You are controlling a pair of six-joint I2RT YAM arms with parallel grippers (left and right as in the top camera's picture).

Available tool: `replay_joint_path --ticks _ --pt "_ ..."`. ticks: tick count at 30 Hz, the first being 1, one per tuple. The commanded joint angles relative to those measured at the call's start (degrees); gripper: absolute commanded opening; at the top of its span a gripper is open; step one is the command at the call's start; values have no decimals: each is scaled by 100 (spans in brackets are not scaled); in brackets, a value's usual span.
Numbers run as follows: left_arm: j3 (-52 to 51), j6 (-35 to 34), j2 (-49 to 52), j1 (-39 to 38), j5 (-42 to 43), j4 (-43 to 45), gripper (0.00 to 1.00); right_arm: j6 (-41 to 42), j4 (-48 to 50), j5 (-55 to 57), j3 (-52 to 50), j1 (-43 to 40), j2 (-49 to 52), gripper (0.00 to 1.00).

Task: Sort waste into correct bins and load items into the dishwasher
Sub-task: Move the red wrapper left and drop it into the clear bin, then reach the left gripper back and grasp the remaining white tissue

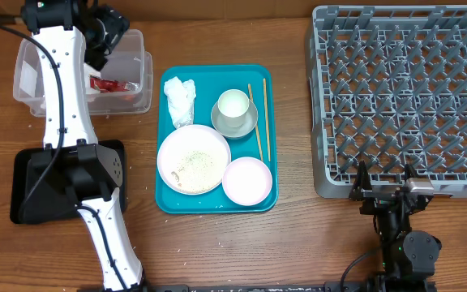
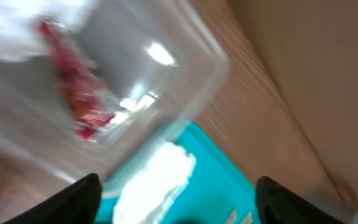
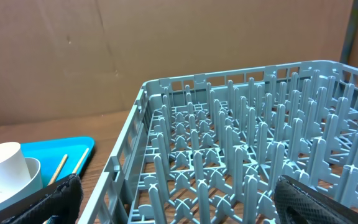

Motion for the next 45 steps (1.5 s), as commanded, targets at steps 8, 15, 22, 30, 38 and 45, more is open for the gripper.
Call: replay_joint_path --ticks 8,15,22,30,38,45 --pt "-72 3110 -17 -1187 350 -520 49 -2 35 9 -59 26 -46 100" --pt "-791 2870 57 -1790 -750 -667 52 -2 35 7 -59 26 -46 100" --pt "-2186 2483 59 -1897 -765 -275 47 0 33 9 -59 26 -46 100" --pt "-3185 2483 61 -1899 -809 387 43 -2 33 7 -59 26 -46 100" --pt "-3333 2487 61 -1902 -809 424 26 -2 35 9 -59 26 -46 100" --pt "-2723 2490 39 -1882 -498 199 4 -2 33 9 -59 26 -46 100"
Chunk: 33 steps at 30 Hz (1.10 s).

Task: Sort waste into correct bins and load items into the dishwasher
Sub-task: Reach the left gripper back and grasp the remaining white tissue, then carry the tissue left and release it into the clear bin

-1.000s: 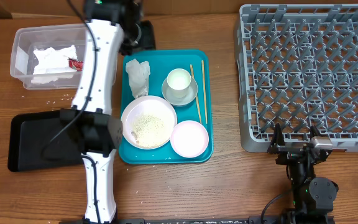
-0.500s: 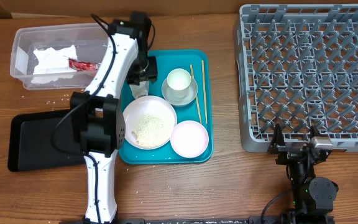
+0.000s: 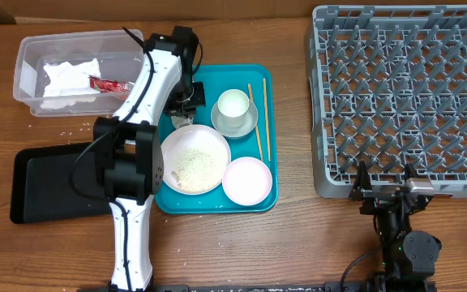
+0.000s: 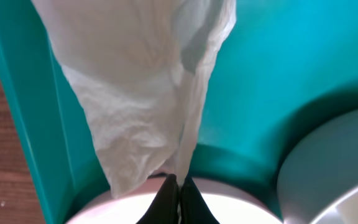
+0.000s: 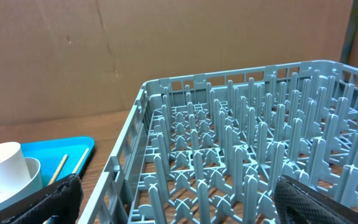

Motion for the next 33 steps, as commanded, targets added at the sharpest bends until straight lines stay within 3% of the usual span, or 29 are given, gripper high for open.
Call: replay_joint_path --ticks 1,9,15,23,29,33 --pt "789 2 17 -2 258 -210 4 -2 33 7 -59 28 -46 100" --pt "3904 -162 17 387 166 -1261 4 0 33 7 -59 28 -46 100" --pt "5292 -597 17 1097 166 -1421 4 -2 31 7 -59 28 -46 100" --pt "5370 -994 22 2009 133 -1397 4 0 33 7 -59 28 -46 100" --pt "5224 -1139 31 2232 -435 -1401 5 -2 33 9 -59 28 -46 100" --pt "4771 -1126 31 2236 -581 -1169 33 0 31 7 -59 28 -46 100"
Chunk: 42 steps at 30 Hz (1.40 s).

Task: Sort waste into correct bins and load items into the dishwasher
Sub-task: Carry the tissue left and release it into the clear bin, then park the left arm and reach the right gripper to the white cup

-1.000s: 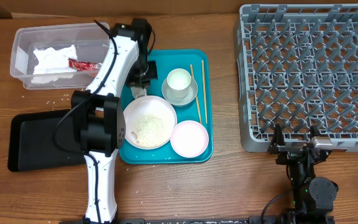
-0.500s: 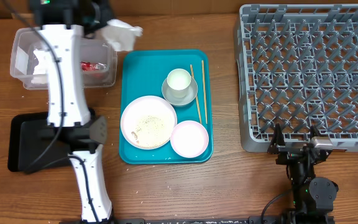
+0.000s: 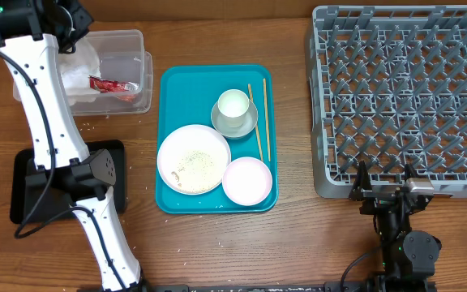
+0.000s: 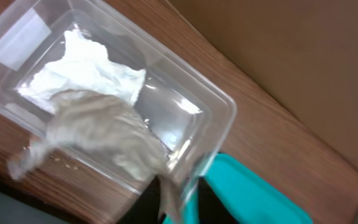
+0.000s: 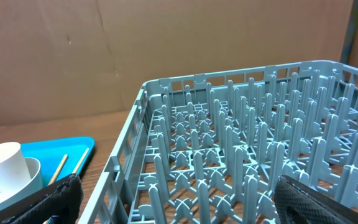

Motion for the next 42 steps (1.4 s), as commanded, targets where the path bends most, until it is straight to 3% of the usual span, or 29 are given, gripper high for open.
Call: replay_joint_path --ticks 1,2,3,4,10,14,20,22,24,28,37,42 --pt "-483 -50 -52 15 -299 229 40 0 35 9 -59 26 -46 100" --pt "-640 -50 -52 15 -295 315 50 0 33 9 -59 26 -46 100" --pt "-748 -52 -52 15 -271 354 67 0 35 7 -59 26 -46 100" --pt "-848 -50 -52 15 -232 363 73 0 35 7 -59 26 -46 100" --pt "-822 85 -142 42 446 -81 65 0 33 9 -59 26 -46 100" --pt "-407 815 -457 101 1558 -525 66 2 35 7 -59 26 -46 100" --pt "-223 1593 -1473 122 2267 -833 69 0 35 9 -59 26 -46 100" --pt "-223 1604 -1781 122 2004 -833 73 0 35 9 -59 26 -46 100" --pt "-223 1606 -2127 129 1390 -833 100 0 33 9 -59 26 -46 100" --pt "-225 1572 -2605 153 581 -833 100 0 35 9 -59 26 -46 100" --pt "-442 881 -2719 1113 400 -833 100 0 35 7 -59 26 -46 100" --pt "-1084 903 -2603 1307 398 -833 100 0 33 9 -59 26 -46 100"
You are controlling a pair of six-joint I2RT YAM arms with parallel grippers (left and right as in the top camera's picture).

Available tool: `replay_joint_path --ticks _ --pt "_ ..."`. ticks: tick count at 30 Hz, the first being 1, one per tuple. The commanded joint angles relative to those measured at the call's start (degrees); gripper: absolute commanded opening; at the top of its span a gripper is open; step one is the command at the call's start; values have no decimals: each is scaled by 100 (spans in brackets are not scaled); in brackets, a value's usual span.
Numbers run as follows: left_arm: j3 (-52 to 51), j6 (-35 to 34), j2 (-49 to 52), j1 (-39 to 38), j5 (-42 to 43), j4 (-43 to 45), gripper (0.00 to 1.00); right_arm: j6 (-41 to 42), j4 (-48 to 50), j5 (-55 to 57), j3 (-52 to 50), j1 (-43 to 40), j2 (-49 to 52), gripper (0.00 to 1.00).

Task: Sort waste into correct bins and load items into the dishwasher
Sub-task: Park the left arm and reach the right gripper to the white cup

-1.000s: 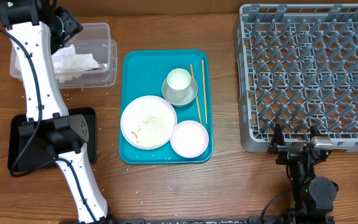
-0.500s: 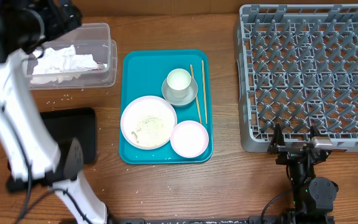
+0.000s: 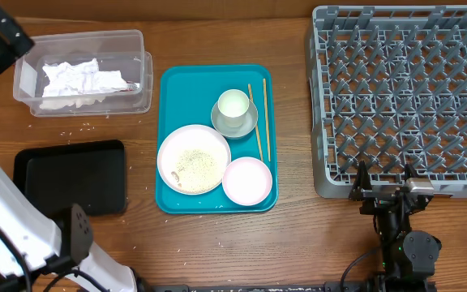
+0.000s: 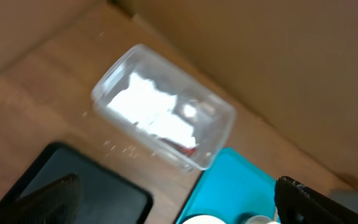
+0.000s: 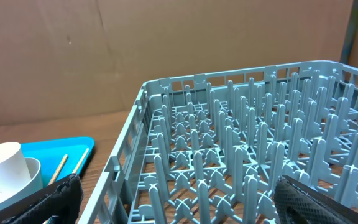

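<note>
A clear plastic bin (image 3: 140, 81) at the back left holds crumpled white napkins (image 3: 75, 77); the left wrist view also shows this bin (image 4: 219, 121) and a red wrapper (image 4: 188, 144) in it. My left gripper (image 3: 0, 39) hangs high at the far left corner, open and empty (image 4: 176, 205). The teal tray (image 3: 186, 85) carries a crumb-strewn plate (image 3: 193, 158), a pale bowl (image 3: 247, 180), a cup on a saucer (image 3: 233, 105) and chopsticks (image 3: 259, 122). The grey dish rack (image 3: 319, 97) stands at the right. My right gripper (image 3: 383, 188) rests open at its near edge (image 5: 176, 199).
A black tray (image 3: 71, 174) lies at the front left, below the clear bin. Crumbs dot the wood between the two. The rack's tines (image 5: 253, 155) fill the right wrist view, with the cup (image 5: 2, 165) at its left edge.
My left gripper, then shut on a white napkin over the clear bin, is now open and empty, higher and further left. The napkin lies in the bin. The right arm is unmoved.
My left gripper stood open by the clear bin while a napkin lay on the teal tray. It was then shut on that napkin at the tray, then held it over the bin. Now the napkin lies in the bin and the gripper is open.
</note>
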Motion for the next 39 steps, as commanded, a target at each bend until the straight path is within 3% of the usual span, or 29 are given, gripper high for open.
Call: replay_joint_path --ticks 1,7,11,13,15,17,20,24,30,32,35,39 --pt "-396 -114 140 22 -96 -13 100 -2 33 4 -59 26 -46 100" --pt "-1049 341 164 28 -101 -15 100 243 483 -339 -59 26 -46 100" --pt "-1126 339 166 39 -125 -15 100 2575 1937 -2918 -59 26 -46 100" --pt "-1126 337 166 39 -120 -15 100 3307 2367 -3458 -59 26 -46 100" --pt "-1126 337 166 39 -120 -15 100 4148 2673 -3348 -59 26 -46 100" --pt "-1126 337 166 39 -122 -15 100 5346 2951 -2524 -59 26 -46 100" --pt "-1126 334 166 39 -120 -15 100 6122 3620 -1508 -55 26 -44 100" --pt "-1126 332 166 39 -120 -15 100 5831 4026 -837 446 20 164 100" --pt "-1126 332 166 39 -120 -13 100 3488 2892 -1534 2988 22 1958 100" --pt "-1126 332 164 39 -120 -13 100 2586 1941 -2387 4336 22 2986 100" --pt "-1126 332 166 39 -120 -15 100 1882 136 -3335 6341 33 4439 100" --pt "-1126 332 166 39 -118 -15 100 1001 -2337 -3613 9014 284 6360 100"
